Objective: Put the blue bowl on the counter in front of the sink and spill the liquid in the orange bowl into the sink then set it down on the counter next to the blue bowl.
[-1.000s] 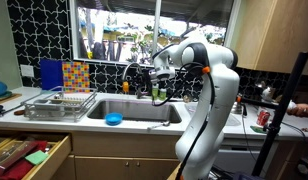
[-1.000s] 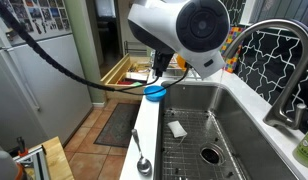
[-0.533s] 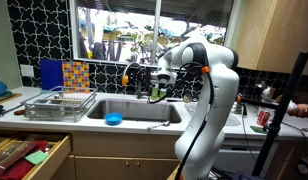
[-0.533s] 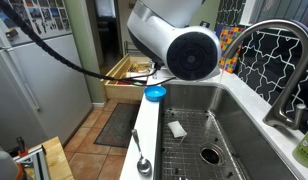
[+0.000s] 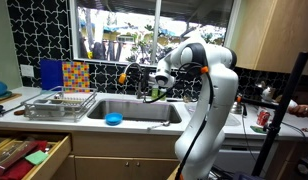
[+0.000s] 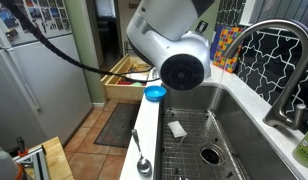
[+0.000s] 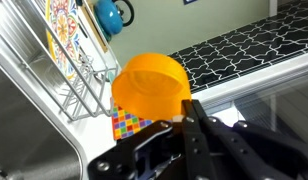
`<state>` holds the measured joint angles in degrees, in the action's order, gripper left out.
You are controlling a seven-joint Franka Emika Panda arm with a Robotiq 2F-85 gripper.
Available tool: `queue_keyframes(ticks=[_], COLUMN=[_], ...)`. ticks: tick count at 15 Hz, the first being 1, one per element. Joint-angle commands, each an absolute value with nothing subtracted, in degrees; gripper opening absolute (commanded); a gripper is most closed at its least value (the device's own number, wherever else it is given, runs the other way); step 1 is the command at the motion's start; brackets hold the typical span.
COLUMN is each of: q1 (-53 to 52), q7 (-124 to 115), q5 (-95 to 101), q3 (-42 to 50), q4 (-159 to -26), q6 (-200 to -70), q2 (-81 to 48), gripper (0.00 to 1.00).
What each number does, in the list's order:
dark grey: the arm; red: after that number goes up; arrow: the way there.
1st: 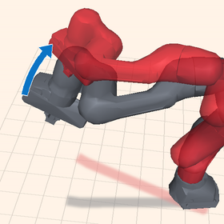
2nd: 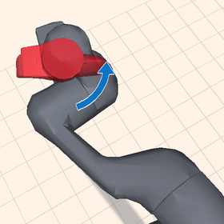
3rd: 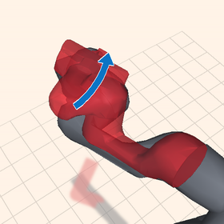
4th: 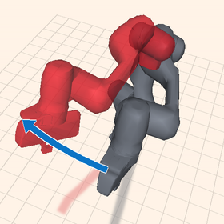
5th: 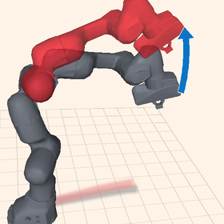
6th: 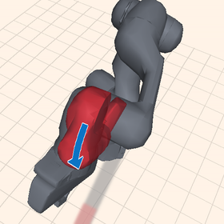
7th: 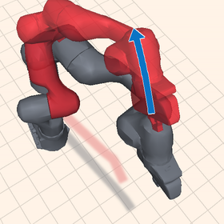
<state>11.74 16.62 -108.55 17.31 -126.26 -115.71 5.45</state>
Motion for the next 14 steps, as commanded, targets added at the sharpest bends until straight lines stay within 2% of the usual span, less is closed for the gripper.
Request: queue_keyframes(ticks=[1, 7, 14], q1=[13.2, 12.8, 11.5], q7=[18.8, 22.1, 18.0], q5=[-114.6, -101.3, -77.8], q3=[16.9, 14.1, 8.9], q4=[-127.9, -127.1, -129.6], q6=[-109.8, -121.4, -133.0], q2=[5.5, 5.9, 12.3], gripper=[0.00, 0.00, 0.00])
